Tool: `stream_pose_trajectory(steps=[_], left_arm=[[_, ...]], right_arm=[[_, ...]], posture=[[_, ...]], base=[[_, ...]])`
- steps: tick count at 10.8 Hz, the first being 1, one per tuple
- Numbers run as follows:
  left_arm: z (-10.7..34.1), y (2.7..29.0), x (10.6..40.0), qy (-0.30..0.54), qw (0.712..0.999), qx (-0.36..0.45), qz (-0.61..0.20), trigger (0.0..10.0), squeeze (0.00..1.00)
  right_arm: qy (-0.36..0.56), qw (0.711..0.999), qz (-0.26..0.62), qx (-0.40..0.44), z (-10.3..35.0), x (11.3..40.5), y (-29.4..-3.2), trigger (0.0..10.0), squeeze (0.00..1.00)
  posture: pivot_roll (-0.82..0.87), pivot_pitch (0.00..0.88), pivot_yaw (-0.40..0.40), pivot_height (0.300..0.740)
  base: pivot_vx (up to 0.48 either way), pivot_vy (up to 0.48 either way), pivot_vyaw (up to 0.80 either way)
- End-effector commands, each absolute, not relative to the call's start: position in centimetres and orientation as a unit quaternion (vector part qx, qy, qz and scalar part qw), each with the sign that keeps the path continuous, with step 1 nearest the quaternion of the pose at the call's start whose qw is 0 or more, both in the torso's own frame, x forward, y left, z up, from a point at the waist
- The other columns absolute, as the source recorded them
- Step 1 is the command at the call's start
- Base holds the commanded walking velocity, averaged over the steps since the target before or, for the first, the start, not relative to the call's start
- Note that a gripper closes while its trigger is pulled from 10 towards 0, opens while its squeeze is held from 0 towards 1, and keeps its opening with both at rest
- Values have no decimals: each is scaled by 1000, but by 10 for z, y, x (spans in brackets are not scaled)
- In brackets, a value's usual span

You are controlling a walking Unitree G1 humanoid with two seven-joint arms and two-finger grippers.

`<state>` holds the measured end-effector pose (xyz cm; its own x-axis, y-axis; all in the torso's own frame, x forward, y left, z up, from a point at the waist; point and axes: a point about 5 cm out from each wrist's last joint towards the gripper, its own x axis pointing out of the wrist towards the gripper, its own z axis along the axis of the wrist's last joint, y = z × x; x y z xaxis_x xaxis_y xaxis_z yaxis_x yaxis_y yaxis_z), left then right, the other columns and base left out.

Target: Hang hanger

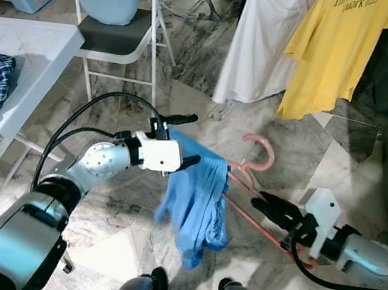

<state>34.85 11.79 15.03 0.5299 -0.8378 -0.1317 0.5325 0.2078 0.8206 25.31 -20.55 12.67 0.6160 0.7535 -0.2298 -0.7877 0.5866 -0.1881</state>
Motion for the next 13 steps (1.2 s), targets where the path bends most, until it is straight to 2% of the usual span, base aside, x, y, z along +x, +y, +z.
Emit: stream_pose_trajectory(steps=[1, 3, 5, 6, 7, 8, 10, 13], left_arm=[[134, 127, 343, -133, 742, 454, -475, 10000, 1000], [122, 129, 340, -92, 720, 468, -505, 10000, 1000], [124, 129, 343, -83, 716, 477, -502, 10000, 1000], [127, 130, 347, -74, 727, 468, -498, 8039, 1000], [127, 130, 347, -74, 727, 468, -498, 8039, 1000], [129, 128, 347, -73, 730, 455, -505, 0, 0], [134, 123, 350, -55, 723, 436, -533, 0, 0], [134, 125, 350, -27, 712, 426, -558, 0, 0]], right_arm=[[44, 869, 469, -152, 136, 249, -197, 10000, 0], [39, 856, 487, -169, 144, 250, -195, 10000, 0], [41, 846, 501, -176, 145, 249, -191, 10000, 0], [45, 841, 509, -181, 144, 247, -189, 10000, 0], [45, 841, 509, -181, 144, 247, -189, 10000, 0], [52, 836, 511, -193, 142, 246, -191, 10000, 0], [39, 838, 484, -248, 143, 254, -198, 10000, 0], [-27, 860, 421, -287, 163, 272, -202, 10000, 0]], posture=[[-206, 230, 140, 740], [-207, 231, 139, 740], [-206, 234, 135, 740], [-207, 234, 135, 740], [-207, 234, 135, 740], [-211, 238, 139, 740], [-215, 239, 146, 740], [-220, 249, 150, 740]], base=[[0, 0, 0], [0, 0, 0], [0, 0, 0], [0, 0, 0], [0, 0, 0], [0, 0, 0], [0, 0, 0], [0, 0, 0]])
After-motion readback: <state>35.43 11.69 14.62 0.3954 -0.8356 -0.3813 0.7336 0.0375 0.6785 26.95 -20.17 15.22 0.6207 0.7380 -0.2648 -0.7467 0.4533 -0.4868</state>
